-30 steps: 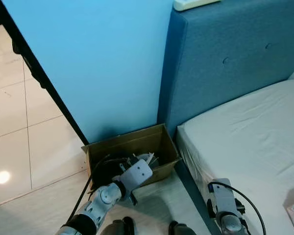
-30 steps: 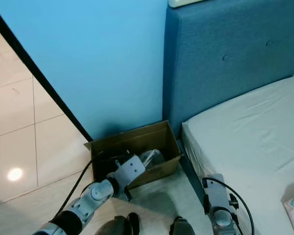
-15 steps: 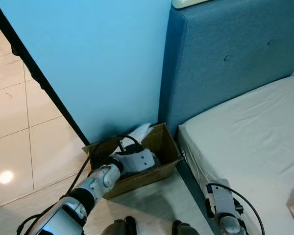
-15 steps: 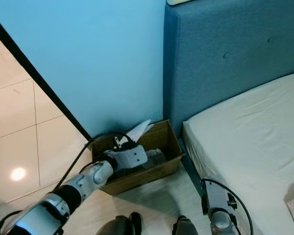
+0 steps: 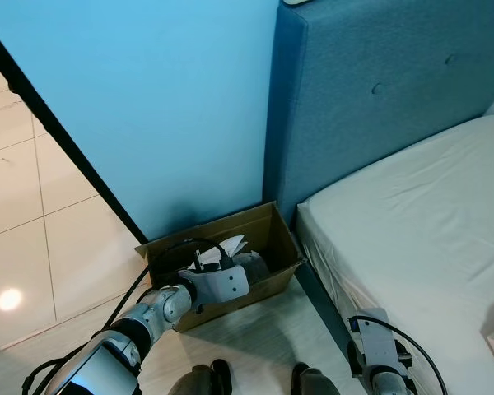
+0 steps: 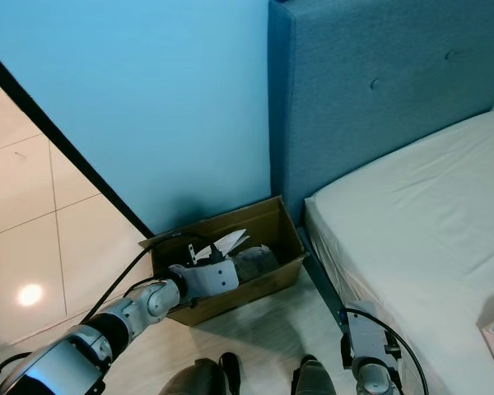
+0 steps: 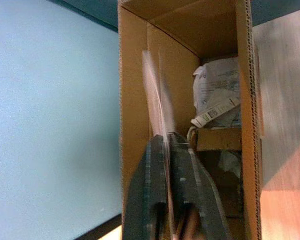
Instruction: Clean up the room
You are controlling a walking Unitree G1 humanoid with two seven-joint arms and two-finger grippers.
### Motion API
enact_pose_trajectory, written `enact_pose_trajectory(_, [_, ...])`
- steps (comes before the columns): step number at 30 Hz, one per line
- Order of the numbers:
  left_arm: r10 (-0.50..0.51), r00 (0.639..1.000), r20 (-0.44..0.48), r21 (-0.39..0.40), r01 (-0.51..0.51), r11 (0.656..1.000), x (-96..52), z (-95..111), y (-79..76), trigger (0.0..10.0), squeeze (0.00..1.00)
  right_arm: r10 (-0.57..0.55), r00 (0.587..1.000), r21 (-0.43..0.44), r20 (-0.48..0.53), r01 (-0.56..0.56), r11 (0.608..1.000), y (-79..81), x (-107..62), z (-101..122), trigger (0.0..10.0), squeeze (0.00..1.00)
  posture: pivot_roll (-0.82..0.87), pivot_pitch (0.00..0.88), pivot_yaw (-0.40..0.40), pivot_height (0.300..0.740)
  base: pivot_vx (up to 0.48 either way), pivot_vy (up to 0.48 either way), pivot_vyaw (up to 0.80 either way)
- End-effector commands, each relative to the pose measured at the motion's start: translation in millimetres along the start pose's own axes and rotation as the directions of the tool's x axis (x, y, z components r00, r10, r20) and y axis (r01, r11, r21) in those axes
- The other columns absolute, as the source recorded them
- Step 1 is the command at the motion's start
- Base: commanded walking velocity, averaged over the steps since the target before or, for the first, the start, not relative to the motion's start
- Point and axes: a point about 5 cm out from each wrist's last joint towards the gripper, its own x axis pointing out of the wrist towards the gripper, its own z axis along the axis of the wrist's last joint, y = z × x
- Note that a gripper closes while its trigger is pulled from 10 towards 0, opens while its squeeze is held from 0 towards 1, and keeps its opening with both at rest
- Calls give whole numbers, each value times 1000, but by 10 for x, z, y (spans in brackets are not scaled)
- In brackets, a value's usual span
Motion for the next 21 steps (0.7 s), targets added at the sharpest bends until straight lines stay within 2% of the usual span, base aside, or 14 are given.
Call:
enact_pose_trajectory(1, [-19, 999, -45, 23, 20, 1000, -46, -104, -66, 10000, 1000, 12, 1000, -8, -22, -12, 1000, 20, -52, -110, 10000, 0, -143, 369, 102, 710, 0, 0, 0])
enact_pose_trajectory(13, [20, 997, -78, 12, -19, 1000, -35, -131, 6, 10000, 1000, 11, 1000, -13, -13, -12, 1000, 5, -43, -84, 10000, 0, -152, 353, 99, 710, 0, 0, 0])
enact_pose_trajectory(14, [43, 995, -89, -31, -46, 998, -41, -149, 27, 10000, 1000, 12, 1000, -14, -11, -13, 1000, 6, -36, -69, 10000, 0, -154, 340, 100, 710, 0, 0, 0])
enact_pose_trajectory(16, [60, 993, -98, -61, -66, 996, -46, -161, 41, 10000, 1000, 13, 1000, -14, -10, -13, 1000, 7, -29, -57, 10000, 0, -155, 333, 100, 710, 0, 0, 0])
enact_pose_trajectory(18, [94, 987, -131, -155, -114, 981, -76, -220, 43, 10000, 1000, 14, 1000, -14, -6, -15, 1000, 7, -9, -17, 10000, 0, -152, 317, 100, 710, 0, 0, 0])
enact_pose_trajectory(20, [100, 985, -141, -181, -125, 975, -87, -239, 37, 10000, 1000, 15, 1000, -14, -4, -15, 1000, 7, -4, -5, 10000, 0, -152, 317, 100, 710, 0, 0, 0])
enact_pose_trajectory(21, [106, 979, -173, -287, -153, 946, -125, -297, -6, 10000, 1000, 18, 1000, -14, -4, -18, 1000, 13, 8, 18, 10000, 0, -147, 284, 99, 710, 0, 0, 0])
